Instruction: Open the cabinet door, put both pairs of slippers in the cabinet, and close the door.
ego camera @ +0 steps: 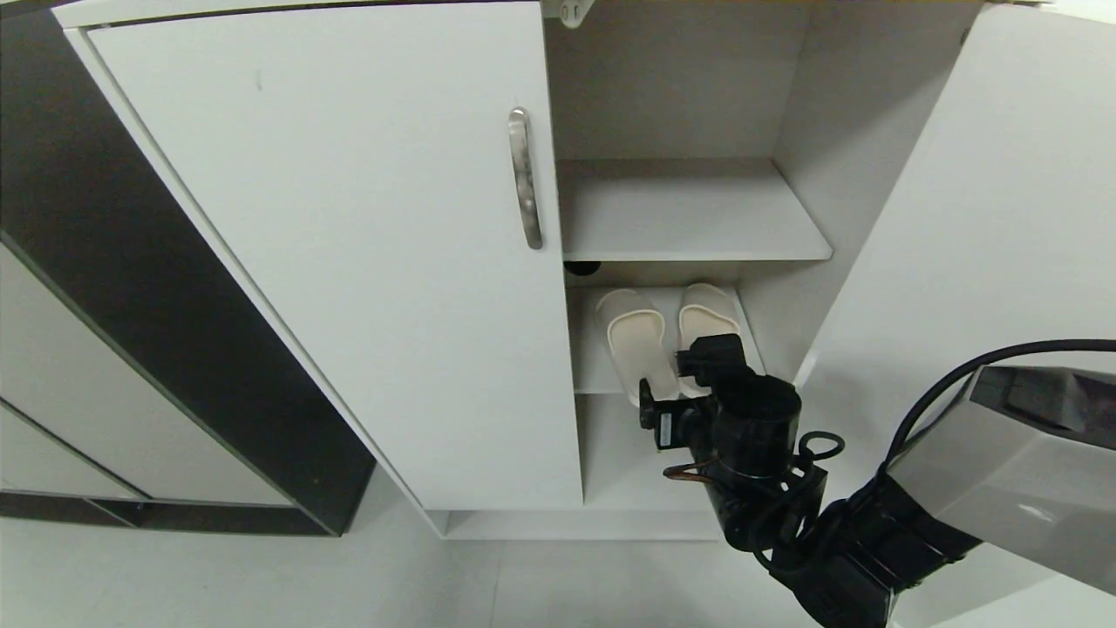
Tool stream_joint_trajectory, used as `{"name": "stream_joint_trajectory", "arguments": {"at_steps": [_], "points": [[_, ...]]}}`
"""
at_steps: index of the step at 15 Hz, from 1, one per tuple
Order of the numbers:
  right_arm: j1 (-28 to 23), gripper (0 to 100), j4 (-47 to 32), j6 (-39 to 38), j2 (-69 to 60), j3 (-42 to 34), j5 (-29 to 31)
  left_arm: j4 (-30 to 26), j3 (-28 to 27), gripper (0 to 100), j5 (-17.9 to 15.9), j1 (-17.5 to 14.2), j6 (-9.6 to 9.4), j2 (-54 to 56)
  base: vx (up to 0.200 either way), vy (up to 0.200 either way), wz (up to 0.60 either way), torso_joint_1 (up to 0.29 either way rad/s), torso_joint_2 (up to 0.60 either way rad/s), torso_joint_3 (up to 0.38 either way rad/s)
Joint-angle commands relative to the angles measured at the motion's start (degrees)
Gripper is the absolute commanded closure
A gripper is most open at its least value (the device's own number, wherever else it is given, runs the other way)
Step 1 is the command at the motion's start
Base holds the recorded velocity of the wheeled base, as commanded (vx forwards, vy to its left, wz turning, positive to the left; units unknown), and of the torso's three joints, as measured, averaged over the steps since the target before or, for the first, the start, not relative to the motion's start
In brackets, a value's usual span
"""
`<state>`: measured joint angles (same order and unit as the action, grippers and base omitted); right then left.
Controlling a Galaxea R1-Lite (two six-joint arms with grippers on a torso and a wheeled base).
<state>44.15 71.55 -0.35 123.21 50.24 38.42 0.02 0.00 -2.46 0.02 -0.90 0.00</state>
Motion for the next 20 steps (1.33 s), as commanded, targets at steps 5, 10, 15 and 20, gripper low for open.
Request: {"name": "stream_joint_trajectory", "arguments": {"at_steps": [5, 10, 15, 20], "points": [[0.93, 0, -0.18, 0.09, -0.25, 0.39, -0.02, 0.06, 0.00, 100, 0.00, -0.02, 0.02, -0.09, -0.080, 0.000, 0.00, 0.000, 0.00, 0.000], [0.93, 0, -0.27, 0.09, -1.22, 0.12, -0.02, 0.06, 0.00, 100, 0.00, -0.02, 0.20, -0.09, 0.000, 0.000, 0.00, 0.000, 0.00, 0.000], [0.93, 0, -0.27, 0.09, -1.22, 0.12, 0.07, 0.06, 0.00, 100, 0.00, -0.02, 0.20, -0.09, 0.000, 0.000, 0.00, 0.002, 0.00, 0.052], [0.85, 0, -0.09, 0.09, -0.87, -0.05, 0.07, 0.06, 0.00, 100, 0.00, -0.02, 0.20, -0.09, 0.000, 0.000, 0.00, 0.002, 0.00, 0.193]]}}
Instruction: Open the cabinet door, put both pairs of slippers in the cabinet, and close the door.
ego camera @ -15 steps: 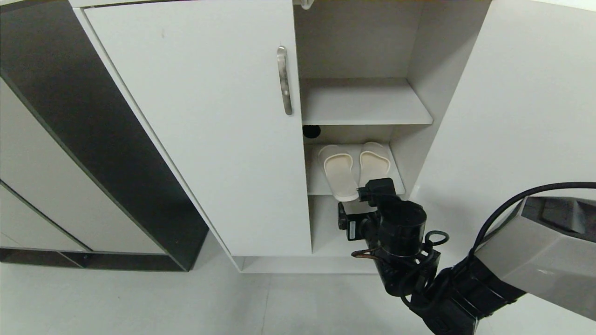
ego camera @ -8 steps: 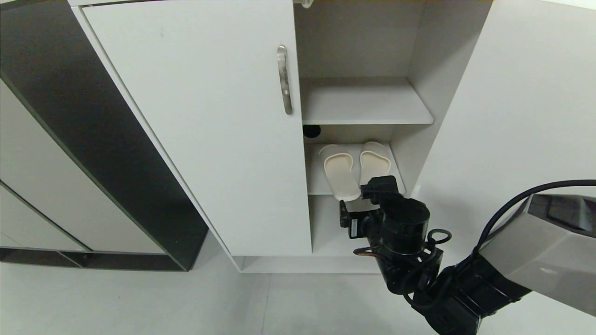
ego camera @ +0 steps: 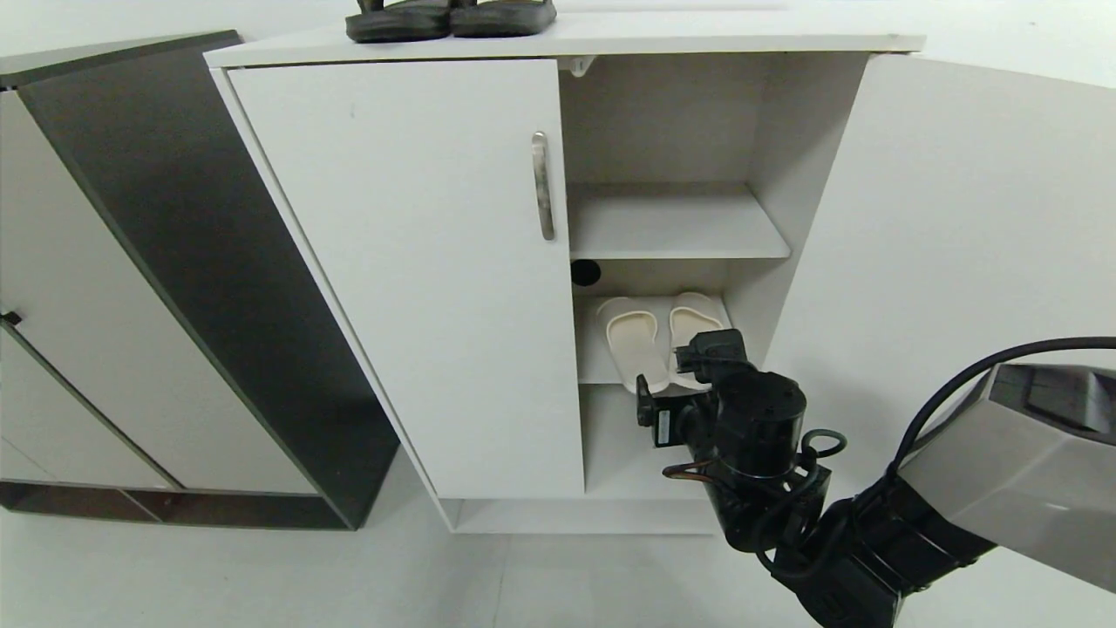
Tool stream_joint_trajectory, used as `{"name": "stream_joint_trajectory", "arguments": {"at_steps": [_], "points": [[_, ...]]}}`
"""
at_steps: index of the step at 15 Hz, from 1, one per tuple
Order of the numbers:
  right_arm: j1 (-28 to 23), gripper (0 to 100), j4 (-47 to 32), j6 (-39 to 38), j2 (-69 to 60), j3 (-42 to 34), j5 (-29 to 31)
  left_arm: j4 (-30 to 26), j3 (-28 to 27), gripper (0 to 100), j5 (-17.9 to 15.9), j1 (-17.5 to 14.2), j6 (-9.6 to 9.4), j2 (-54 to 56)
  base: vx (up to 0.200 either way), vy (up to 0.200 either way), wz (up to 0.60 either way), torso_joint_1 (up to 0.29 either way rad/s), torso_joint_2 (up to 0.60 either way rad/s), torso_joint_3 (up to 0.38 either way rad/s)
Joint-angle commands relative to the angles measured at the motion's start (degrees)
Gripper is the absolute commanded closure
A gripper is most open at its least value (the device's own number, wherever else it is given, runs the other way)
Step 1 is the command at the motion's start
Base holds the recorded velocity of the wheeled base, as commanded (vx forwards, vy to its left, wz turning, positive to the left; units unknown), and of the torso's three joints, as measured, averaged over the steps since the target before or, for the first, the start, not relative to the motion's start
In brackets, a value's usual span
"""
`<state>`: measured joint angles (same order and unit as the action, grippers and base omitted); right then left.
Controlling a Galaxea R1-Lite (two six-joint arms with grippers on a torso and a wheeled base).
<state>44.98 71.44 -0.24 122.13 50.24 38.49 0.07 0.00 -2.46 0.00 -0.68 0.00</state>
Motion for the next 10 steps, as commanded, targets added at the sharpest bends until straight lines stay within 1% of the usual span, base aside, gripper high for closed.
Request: {"name": "stream_joint_trajectory", "arguments": {"at_steps": [1, 5, 10], "points": [[0.02, 0, 0.02, -0.02, 0.22, -0.05, 0.01, 0.01, 0.00, 100, 0.00, 0.00, -0.02, -0.09, 0.000, 0.000, 0.00, 0.002, 0.00, 0.207], [-0.07, 0, -0.16, -0.46, 0.31, -0.05, -0.08, 0.01, 0.00, 100, 0.00, 0.00, -0.20, -0.09, 0.000, 0.000, 0.00, 0.004, 0.00, 0.197], [-0.25, 0, -0.16, -0.55, 0.39, -0.40, -0.08, 0.01, 0.00, 100, 0.00, 0.00, -0.11, -0.09, 0.000, 0.000, 0.00, 0.000, 0.00, 0.016]]}}
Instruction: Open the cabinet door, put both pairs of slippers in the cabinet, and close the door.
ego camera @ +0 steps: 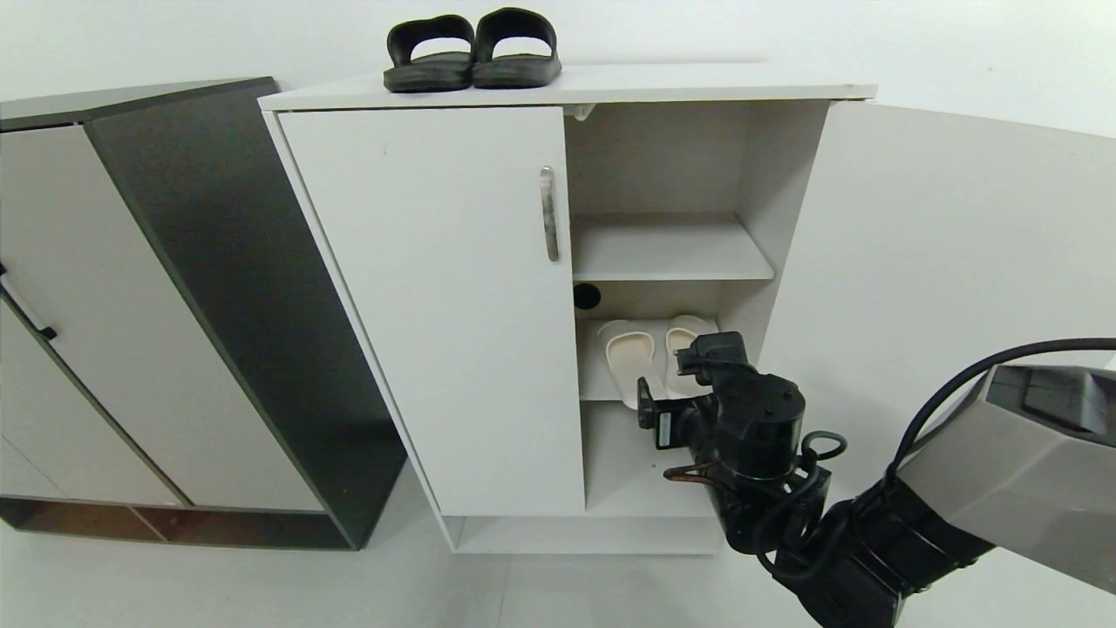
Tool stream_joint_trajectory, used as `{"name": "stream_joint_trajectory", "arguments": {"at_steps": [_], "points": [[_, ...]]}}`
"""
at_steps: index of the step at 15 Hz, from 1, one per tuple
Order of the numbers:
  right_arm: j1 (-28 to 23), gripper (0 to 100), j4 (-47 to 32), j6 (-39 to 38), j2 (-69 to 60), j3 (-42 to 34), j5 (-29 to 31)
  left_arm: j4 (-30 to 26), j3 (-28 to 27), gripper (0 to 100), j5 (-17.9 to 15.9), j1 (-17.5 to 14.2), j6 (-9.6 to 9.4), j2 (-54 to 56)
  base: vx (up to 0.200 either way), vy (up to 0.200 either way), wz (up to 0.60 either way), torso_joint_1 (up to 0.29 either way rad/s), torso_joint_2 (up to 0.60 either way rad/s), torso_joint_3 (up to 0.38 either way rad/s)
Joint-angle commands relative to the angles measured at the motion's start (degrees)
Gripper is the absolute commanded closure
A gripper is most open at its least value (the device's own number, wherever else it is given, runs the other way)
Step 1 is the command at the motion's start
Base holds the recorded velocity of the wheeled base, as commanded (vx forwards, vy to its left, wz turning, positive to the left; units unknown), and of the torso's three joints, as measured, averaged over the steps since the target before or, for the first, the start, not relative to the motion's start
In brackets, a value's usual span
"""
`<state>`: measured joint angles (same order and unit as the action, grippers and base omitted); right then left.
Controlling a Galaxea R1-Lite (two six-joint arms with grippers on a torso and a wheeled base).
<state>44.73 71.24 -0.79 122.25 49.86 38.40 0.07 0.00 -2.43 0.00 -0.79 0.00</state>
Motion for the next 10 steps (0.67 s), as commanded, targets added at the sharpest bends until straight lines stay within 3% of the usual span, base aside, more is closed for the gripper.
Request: {"name": "stream_joint_trajectory", "arguments": {"at_steps": [1, 2, 10], "points": [[0.01, 0, 0.04, 0.00, 0.27, -0.11, 0.01, 0.01, 0.00, 100, -0.04, 0.00, 0.00, -0.09, 0.000, 0.000, 0.00, 0.000, 0.00, 0.000], [0.01, 0, 0.13, 0.00, 0.27, -0.20, 0.01, 0.01, 0.00, 100, -0.04, 0.00, 0.00, -0.09, 0.000, 0.000, 0.00, 0.000, 0.00, 0.000], [-0.25, 0, 0.39, 0.09, 0.27, -1.26, 0.01, 0.01, 0.00, 100, -0.04, 0.00, 0.00, -0.09, 0.000, 0.200, 0.00, 0.004, 0.00, 0.004]]}}
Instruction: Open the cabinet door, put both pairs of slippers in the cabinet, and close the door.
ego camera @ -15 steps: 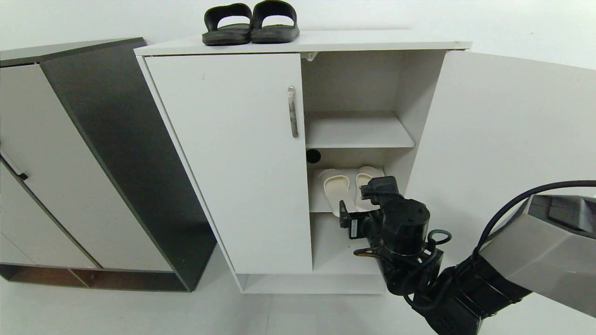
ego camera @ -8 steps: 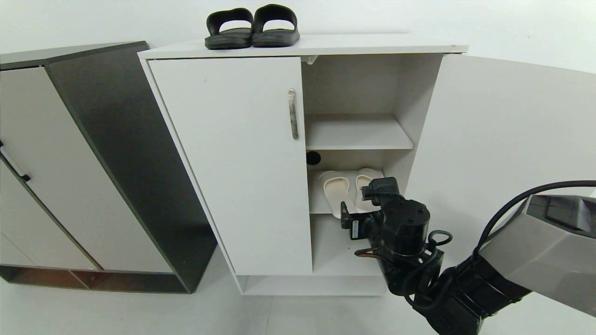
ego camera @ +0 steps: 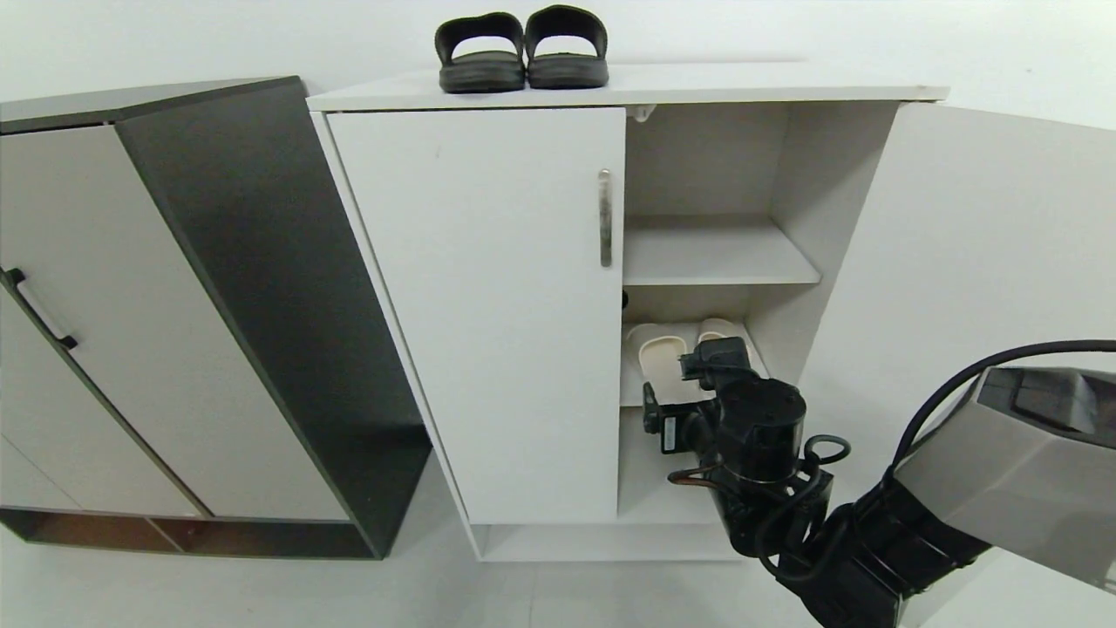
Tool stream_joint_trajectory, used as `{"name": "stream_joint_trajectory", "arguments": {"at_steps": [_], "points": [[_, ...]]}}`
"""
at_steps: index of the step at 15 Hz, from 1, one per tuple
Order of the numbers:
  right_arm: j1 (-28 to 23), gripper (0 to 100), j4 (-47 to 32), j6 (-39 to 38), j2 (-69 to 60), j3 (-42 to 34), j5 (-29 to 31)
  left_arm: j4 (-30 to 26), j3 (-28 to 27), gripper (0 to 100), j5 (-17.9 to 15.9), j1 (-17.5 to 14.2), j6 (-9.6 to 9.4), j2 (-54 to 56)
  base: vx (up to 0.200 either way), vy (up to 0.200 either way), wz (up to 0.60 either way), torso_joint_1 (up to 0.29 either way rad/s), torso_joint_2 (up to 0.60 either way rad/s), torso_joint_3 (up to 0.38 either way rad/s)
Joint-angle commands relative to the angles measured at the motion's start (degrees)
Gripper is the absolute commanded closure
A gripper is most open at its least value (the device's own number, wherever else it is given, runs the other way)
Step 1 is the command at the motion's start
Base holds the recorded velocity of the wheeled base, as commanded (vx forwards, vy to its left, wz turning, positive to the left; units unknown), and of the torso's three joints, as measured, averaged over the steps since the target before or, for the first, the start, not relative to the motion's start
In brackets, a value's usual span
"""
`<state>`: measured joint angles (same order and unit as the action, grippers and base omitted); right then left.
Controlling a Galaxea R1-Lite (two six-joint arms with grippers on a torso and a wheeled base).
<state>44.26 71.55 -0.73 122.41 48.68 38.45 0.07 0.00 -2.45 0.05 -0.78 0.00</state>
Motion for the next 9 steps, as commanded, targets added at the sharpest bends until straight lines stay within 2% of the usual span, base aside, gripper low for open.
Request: {"name": "stream_joint_trajectory", "arguments": {"at_steps": [1, 8, 9], "points": [[0.21, 0, 0.08, 0.12, 0.03, -0.51, -0.04, 0.01, 0.00, 100, -0.01, -0.05, -0.01, -0.09, 0.000, 0.200, 0.00, 0.007, 0.00, 0.002], [0.12, 0, 0.70, 0.29, 0.03, -1.13, -0.13, 0.01, 0.00, 100, 0.08, -0.05, 0.08, -0.09, 0.000, 0.200, 0.00, 0.001, 0.00, 0.002], [0.12, 0, 1.58, 0.47, 0.03, -1.30, -0.22, 0.01, 0.00, 100, 0.08, -0.05, 0.08, -0.09, 0.000, 0.000, 0.00, 0.000, 0.00, 0.000]]}}
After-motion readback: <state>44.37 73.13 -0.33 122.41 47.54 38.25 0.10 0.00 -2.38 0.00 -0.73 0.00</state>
